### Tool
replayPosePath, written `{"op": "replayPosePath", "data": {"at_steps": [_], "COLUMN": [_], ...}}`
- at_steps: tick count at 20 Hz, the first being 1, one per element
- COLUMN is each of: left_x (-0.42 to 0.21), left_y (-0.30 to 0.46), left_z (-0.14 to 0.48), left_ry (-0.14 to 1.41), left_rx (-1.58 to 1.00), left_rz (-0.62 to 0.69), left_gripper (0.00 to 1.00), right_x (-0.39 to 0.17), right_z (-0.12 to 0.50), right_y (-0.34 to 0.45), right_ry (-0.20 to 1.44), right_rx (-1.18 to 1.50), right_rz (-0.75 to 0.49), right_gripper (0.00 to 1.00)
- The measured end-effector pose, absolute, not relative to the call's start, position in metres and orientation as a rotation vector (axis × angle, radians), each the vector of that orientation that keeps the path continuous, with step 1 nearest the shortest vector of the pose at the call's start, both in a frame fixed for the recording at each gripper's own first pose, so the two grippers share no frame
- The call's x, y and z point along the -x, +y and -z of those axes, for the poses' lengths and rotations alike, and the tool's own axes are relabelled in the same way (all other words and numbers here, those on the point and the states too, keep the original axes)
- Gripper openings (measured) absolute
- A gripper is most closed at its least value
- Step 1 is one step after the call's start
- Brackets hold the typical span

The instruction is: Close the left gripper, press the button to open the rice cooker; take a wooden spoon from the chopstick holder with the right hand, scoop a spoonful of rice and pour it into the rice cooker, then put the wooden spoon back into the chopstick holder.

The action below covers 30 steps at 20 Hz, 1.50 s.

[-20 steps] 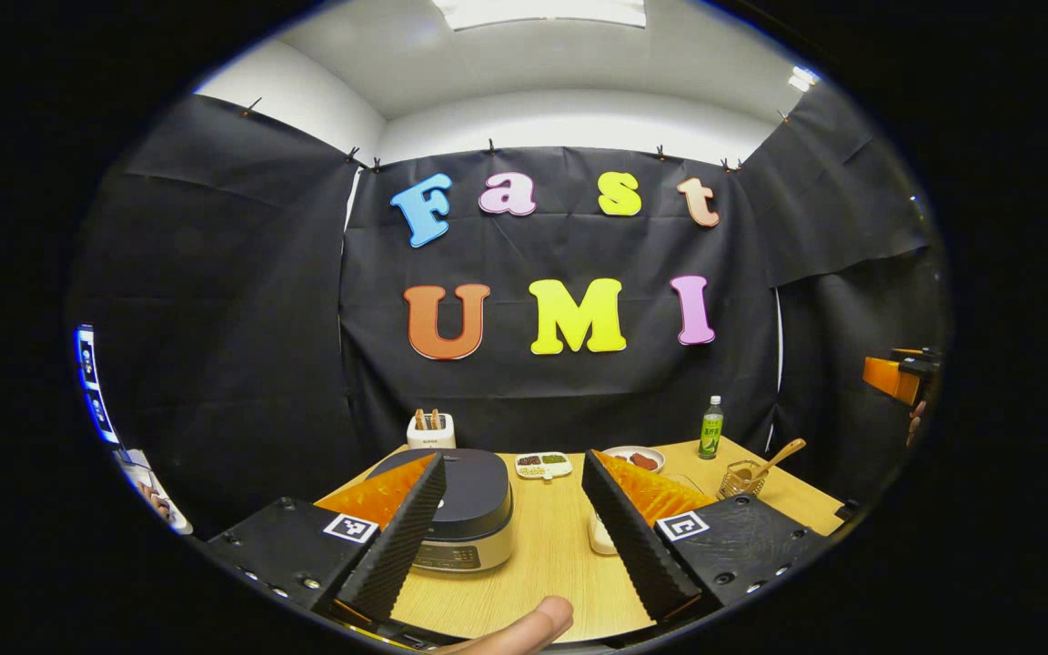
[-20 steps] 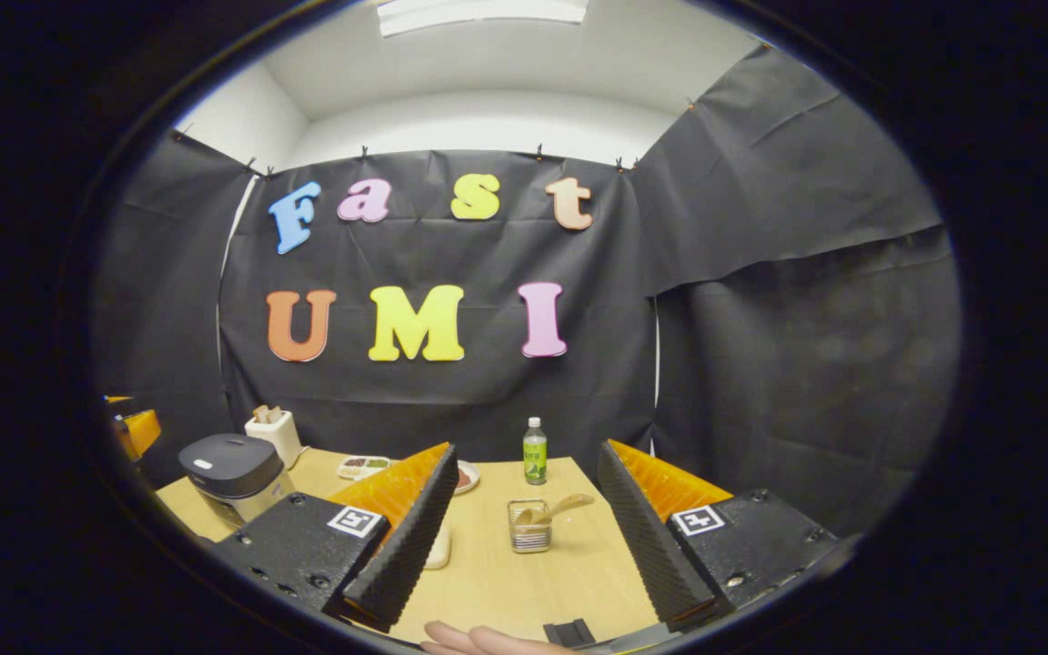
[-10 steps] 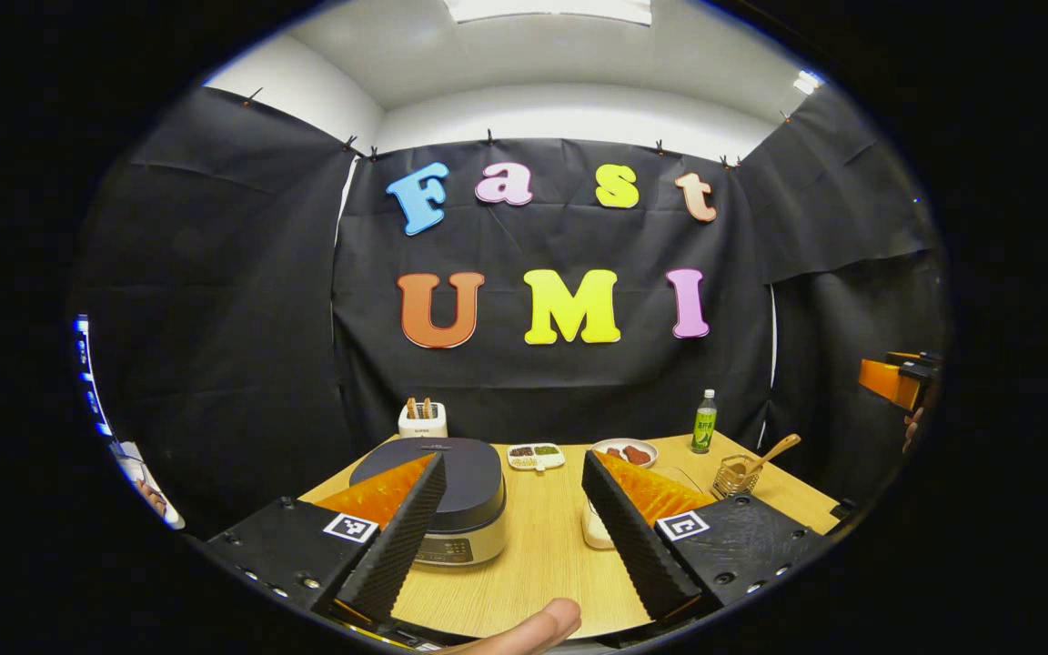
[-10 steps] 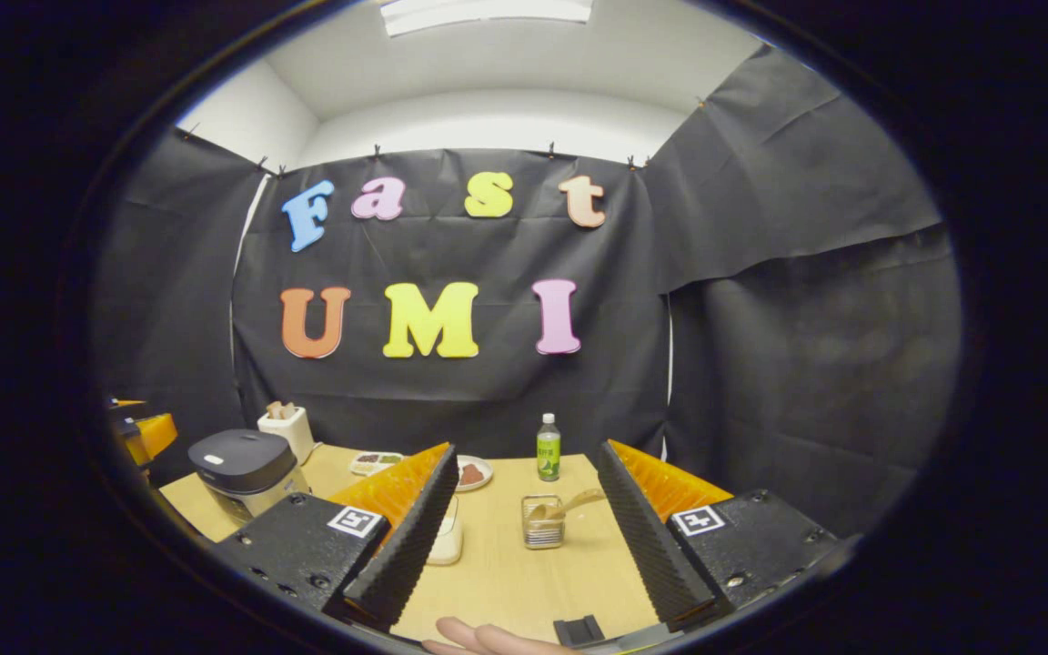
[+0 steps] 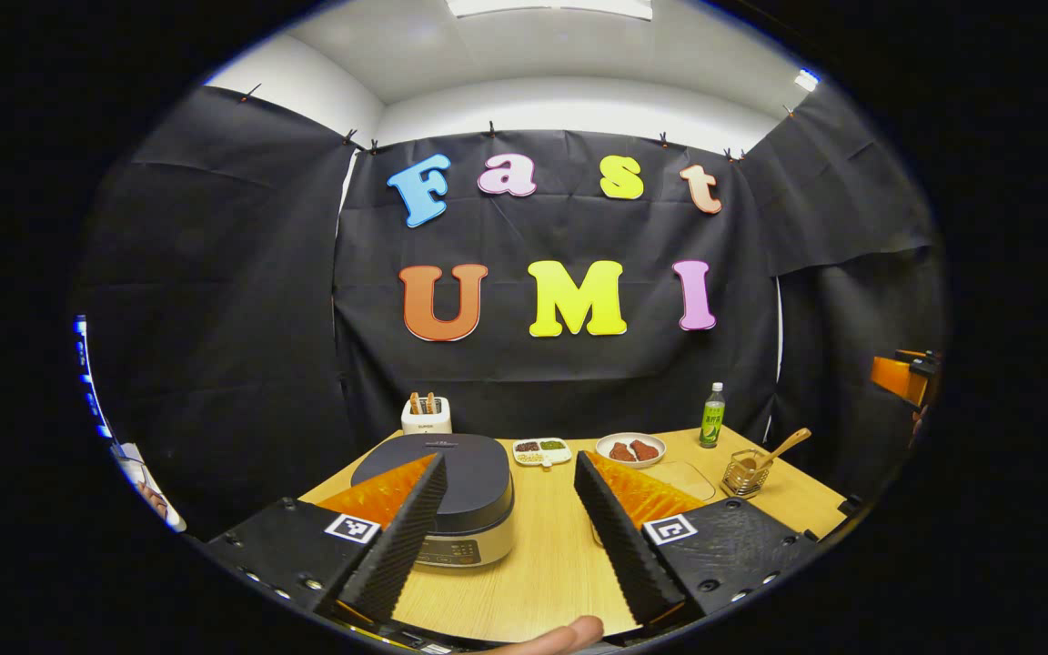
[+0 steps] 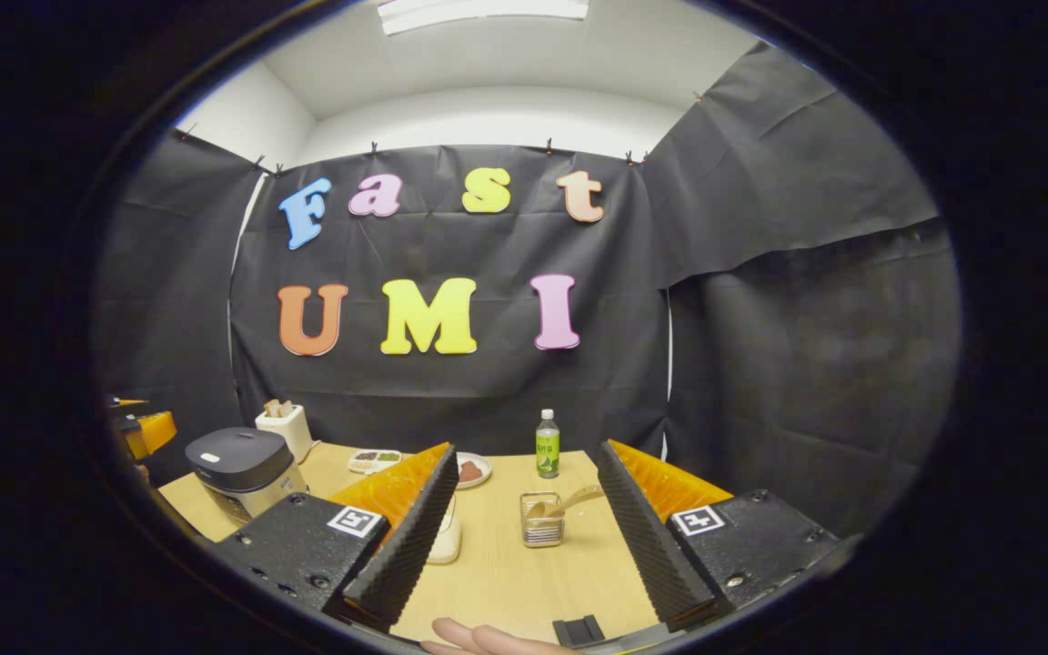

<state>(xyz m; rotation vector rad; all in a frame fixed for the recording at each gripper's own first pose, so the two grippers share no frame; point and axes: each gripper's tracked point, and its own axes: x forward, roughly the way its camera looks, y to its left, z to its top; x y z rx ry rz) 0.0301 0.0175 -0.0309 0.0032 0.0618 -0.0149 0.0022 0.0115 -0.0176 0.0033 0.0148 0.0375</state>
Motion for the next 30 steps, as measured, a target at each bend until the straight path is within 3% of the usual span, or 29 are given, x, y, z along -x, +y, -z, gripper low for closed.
{"op": "replayPosePath", "data": {"at_steps": [1, 3, 4, 5, 6, 7, 11, 12, 13, 21, 30], "left_x": [-0.034, -0.039, -0.041, -0.046, -0.049, -0.055, -0.073, -0.079, -0.087, -0.13, -0.149], "left_y": [0.017, 0.021, 0.025, 0.029, 0.036, 0.043, 0.069, 0.077, 0.081, 0.106, 0.122], "left_z": [0.037, 0.045, 0.045, 0.046, 0.045, 0.051, 0.082, 0.085, 0.092, 0.133, 0.165], "left_ry": [0.086, 0.117, 0.125, 0.131, 0.133, 0.16, 0.297, 0.314, 0.34, 0.509, 0.589], "left_rx": [-0.003, 0.011, 0.012, 0.009, 0.014, 0.02, 0.039, 0.036, 0.042, 0.0, -0.024], "left_rz": [0.026, 0.032, 0.032, 0.029, 0.009, 0.002, -0.046, -0.066, -0.069, -0.088, -0.104], "left_gripper": [0.77, 0.69, 0.56, 0.36, 0.1, 0.0, 0.0, 0.1, 0.0, 0.0, 0.0], "right_x": [-0.002, -0.002, -0.001, 0.0, 0.001, 0.003, 0.006, 0.006, 0.006, -0.01, -0.022], "right_z": [0.018, 0.019, 0.019, 0.021, 0.022, 0.024, 0.025, 0.025, 0.026, 0.048, 0.07], "right_y": [0.013, 0.015, 0.017, 0.02, 0.023, 0.026, 0.026, 0.024, 0.023, 0.019, 0.015], "right_ry": [0.014, 0.012, 0.012, 0.016, 0.019, 0.023, 0.014, 0.009, 0.006, 0.054, 0.108], "right_rx": [-0.003, -0.002, -0.006, -0.011, -0.017, -0.023, -0.022, -0.018, -0.016, -0.026, -0.032], "right_rz": [-0.039, -0.044, -0.052, -0.065, -0.08, -0.092, -0.104, -0.098, -0.094, -0.081, -0.08], "right_gripper": [1.0, 1.0, 1.0, 1.0, 1.0, 1.0, 1.0, 1.0, 1.0, 1.0, 1.0]}}
